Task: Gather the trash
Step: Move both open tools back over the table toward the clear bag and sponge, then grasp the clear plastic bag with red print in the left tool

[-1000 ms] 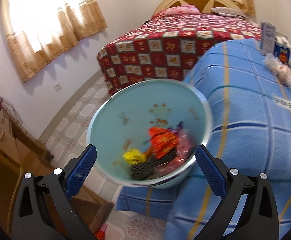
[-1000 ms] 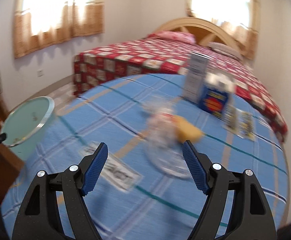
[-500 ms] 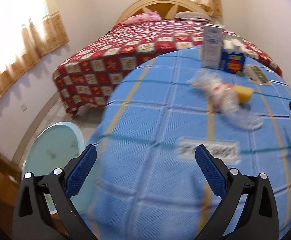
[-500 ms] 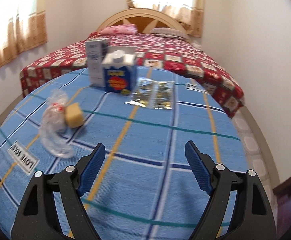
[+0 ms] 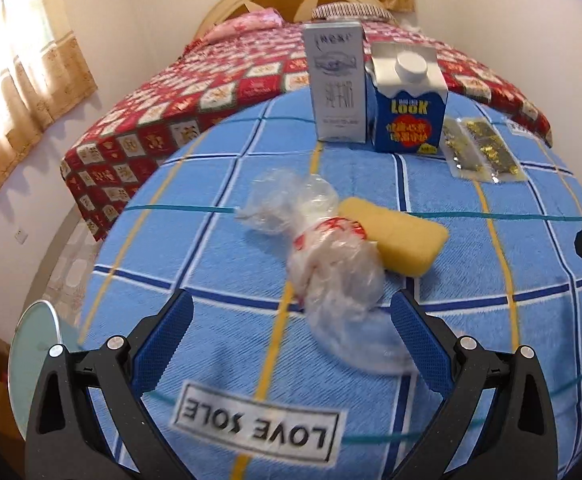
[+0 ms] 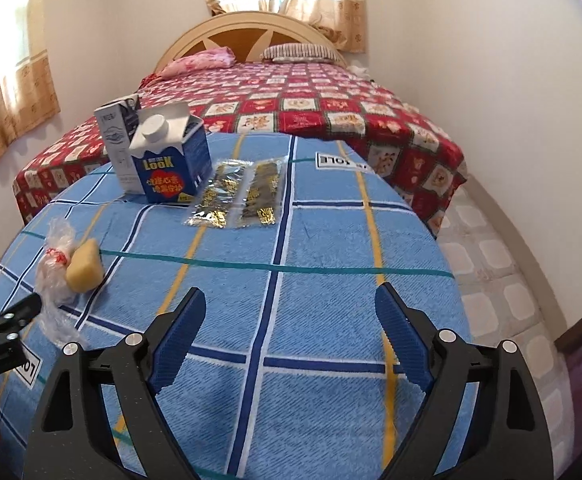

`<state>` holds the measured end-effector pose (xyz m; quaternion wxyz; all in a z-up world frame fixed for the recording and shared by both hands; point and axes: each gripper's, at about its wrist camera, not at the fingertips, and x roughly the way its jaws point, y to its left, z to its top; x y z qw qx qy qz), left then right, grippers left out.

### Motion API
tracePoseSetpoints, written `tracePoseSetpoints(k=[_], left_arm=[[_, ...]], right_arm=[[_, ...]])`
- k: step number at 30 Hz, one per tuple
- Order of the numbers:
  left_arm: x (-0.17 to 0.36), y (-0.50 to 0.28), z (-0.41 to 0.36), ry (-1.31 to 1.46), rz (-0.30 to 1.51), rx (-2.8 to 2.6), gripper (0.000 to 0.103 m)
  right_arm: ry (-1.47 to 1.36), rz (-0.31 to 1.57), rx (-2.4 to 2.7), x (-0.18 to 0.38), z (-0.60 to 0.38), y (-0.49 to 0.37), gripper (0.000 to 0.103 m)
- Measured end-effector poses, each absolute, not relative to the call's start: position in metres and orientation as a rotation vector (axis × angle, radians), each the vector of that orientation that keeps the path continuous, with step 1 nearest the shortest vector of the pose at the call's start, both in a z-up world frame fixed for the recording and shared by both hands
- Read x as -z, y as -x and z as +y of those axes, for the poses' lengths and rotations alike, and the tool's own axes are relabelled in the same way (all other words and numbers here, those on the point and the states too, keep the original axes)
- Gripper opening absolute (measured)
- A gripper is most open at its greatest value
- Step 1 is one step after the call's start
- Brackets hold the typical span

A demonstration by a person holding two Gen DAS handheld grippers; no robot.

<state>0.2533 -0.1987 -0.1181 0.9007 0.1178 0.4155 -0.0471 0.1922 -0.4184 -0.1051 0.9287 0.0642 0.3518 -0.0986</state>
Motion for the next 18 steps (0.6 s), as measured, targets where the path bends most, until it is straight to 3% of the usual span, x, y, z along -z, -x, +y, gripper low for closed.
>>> tracePoseSetpoints(k=[5,7,8,10,12,13,18], left_arm=[[0.127,-0.263,-0.203,-0.243,0.896,0.117,0.093],[0.13,-0.263,-0.199,-0.229,0.918,0.147,0.069],[0.131,-0.263,-0.197,-0.228,0.924,0.162,0.064],[0.132,-0.258,-0.194,-0.238,0.926,0.203,0.034],[0.13,-0.253,-0.185,-0.223,0.925,0.227,0.029],[0.129,-0.25,-0.18,-0.222,0.919,0.234,0.021],[0.118,-0.23,-0.141,-0.202,0.89,0.25,0.02]], right_arm=[[-0.136,0.743,0.19,0.107,-0.419,-0.195,0.085],[-0.131,0.746,0.187,0.107,-0.418,-0.196,0.086],[-0.128,0.746,0.187,0.108,-0.417,-0.196,0.086],[-0.116,0.742,0.189,0.107,-0.415,-0.195,0.091],[-0.103,0.735,0.192,0.107,-0.412,-0.194,0.091],[-0.092,0.73,0.196,0.107,-0.41,-0.194,0.091],[-0.065,0.713,0.193,0.105,-0.405,-0.192,0.091]])
